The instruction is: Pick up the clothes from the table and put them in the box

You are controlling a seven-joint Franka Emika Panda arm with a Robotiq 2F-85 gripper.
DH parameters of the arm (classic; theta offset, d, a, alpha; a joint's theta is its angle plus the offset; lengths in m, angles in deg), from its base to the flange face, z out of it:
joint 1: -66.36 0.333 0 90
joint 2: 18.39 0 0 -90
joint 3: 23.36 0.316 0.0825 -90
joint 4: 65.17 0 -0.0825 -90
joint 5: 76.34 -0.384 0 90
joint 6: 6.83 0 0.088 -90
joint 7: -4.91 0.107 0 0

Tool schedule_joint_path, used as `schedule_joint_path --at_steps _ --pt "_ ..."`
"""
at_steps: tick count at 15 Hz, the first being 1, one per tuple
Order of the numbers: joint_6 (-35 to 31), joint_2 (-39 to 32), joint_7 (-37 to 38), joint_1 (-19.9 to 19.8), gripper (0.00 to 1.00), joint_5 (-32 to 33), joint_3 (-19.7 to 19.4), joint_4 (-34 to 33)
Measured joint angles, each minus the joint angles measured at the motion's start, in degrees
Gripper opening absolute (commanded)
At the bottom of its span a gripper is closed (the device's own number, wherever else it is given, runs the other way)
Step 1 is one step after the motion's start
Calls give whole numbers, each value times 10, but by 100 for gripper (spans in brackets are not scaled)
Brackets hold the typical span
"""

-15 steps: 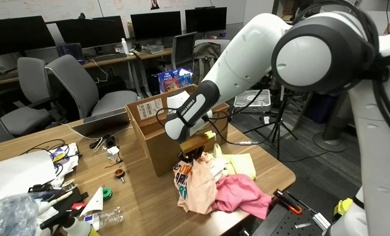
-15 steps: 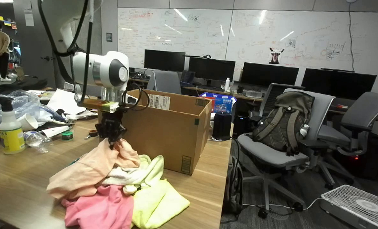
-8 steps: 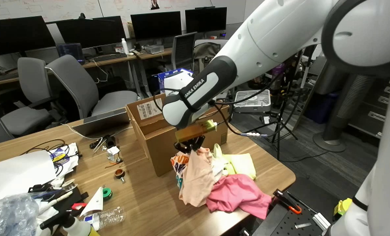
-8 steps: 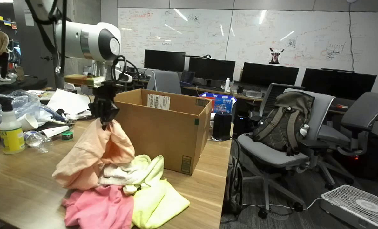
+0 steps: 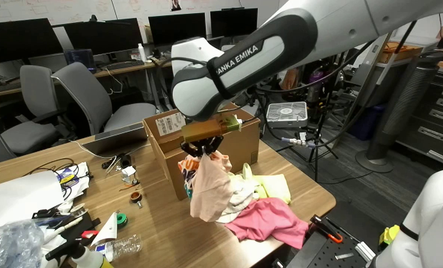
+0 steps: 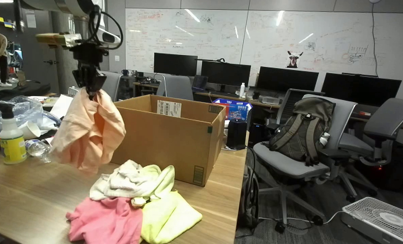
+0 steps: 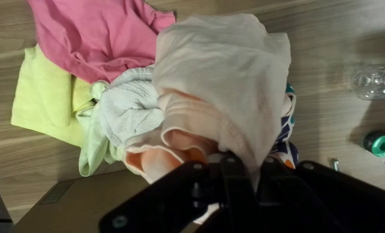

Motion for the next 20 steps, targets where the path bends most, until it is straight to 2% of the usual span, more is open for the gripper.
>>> schedule_joint_path --at_steps 4,8,14,20 --pt "32 58 47 2 2 -14 32 -6" --pt "44 86 104 3 2 -19 63 -27" --pt "56 77 230 8 2 -18 107 -102" --pt "66 35 341 8 2 -18 101 -188"
